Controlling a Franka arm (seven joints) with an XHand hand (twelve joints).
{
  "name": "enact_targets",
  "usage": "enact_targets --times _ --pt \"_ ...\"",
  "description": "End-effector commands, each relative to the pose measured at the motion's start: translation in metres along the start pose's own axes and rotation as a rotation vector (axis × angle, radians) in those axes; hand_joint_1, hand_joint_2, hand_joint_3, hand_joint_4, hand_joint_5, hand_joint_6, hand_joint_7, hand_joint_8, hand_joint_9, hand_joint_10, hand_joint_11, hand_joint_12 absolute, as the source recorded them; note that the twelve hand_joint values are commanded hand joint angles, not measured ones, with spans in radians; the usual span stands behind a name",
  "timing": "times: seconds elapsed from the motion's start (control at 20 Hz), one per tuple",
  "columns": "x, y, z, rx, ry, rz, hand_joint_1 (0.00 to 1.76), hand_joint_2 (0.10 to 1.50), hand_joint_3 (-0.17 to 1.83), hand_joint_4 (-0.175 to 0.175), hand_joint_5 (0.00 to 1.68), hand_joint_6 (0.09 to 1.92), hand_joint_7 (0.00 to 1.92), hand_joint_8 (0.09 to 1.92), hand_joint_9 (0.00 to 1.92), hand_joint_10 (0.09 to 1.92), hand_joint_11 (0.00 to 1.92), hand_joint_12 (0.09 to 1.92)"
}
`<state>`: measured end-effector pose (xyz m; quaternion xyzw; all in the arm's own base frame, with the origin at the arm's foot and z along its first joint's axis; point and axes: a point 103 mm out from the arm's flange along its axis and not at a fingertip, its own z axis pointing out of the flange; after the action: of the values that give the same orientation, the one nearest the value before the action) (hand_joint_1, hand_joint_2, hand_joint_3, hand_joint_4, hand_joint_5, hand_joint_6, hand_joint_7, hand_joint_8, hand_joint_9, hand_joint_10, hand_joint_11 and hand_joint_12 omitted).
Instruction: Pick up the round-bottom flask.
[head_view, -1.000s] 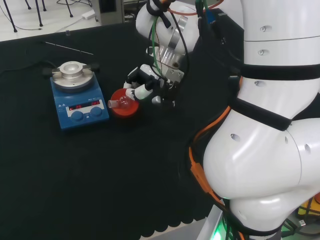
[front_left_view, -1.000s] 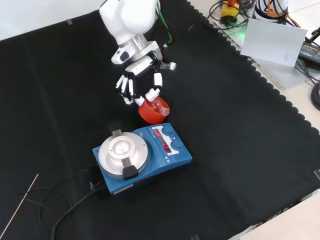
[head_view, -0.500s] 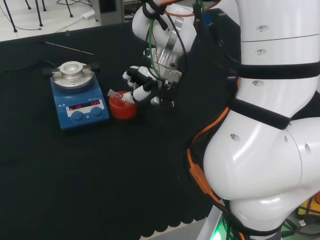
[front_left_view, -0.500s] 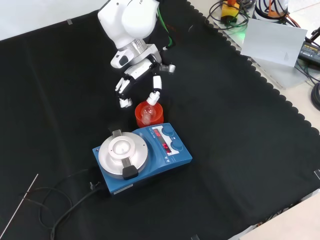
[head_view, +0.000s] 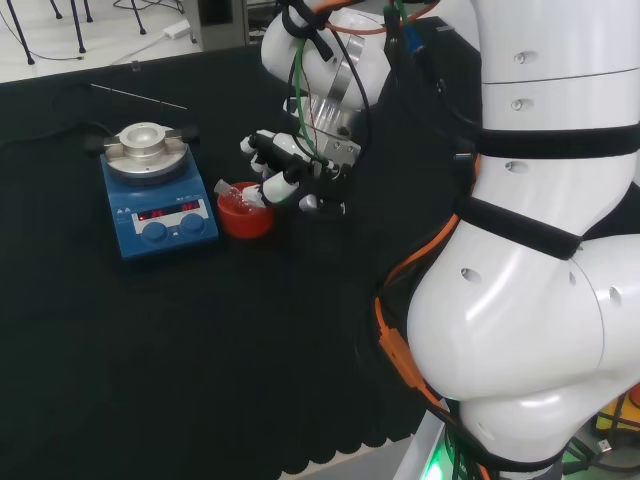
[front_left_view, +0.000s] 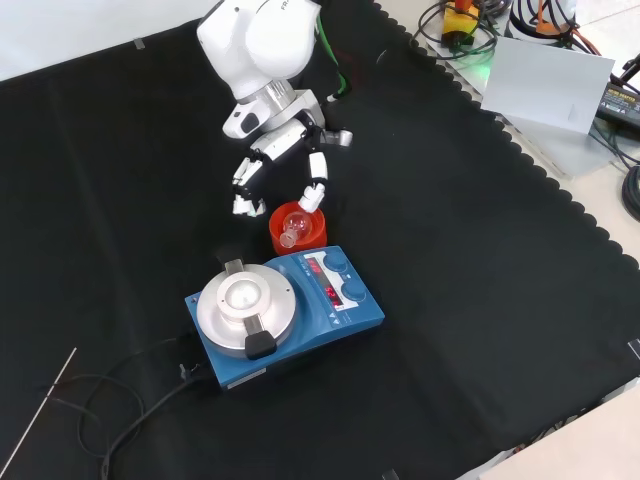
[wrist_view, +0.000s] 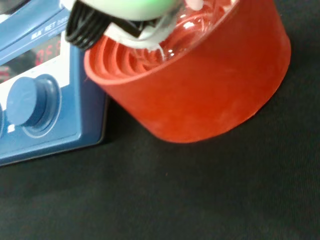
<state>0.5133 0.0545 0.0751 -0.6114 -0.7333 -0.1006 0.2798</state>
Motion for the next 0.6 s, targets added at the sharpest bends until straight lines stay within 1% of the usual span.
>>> enact_targets --times 0.05,0.15,0.25,0.35,0.45,0.6 --pt "0.008 -0.001 0.002 0.026 -0.009 -0.008 0.91 0.56 0.55 -0.021 0.39 0.77 0.44 0.85 0.58 0.95 0.26 1.45" --pt "0.011 -0.001 0.002 0.028 -0.014 -0.008 0.87 0.56 0.51 -0.027 0.47 0.86 0.44 0.85 0.57 0.95 0.24 1.46" --pt "0.013 0.0 0.002 0.023 -0.019 -0.008 0.85 0.56 0.49 -0.031 0.49 0.92 0.43 0.85 0.56 0.96 0.23 1.47" --pt "0.016 0.001 0.001 0.02 -0.034 -0.004 0.84 0.57 0.47 -0.034 0.51 0.95 0.43 0.85 0.55 0.96 0.22 1.47" --pt "0.018 0.002 0.0 0.028 -0.052 -0.001 0.84 0.57 0.47 -0.035 0.53 0.97 0.43 0.85 0.55 0.96 0.22 1.47" --pt "0.021 0.005 0.002 0.049 -0.06 -0.002 0.83 0.57 0.46 -0.036 0.54 0.98 0.43 0.85 0.55 0.96 0.22 1.47"
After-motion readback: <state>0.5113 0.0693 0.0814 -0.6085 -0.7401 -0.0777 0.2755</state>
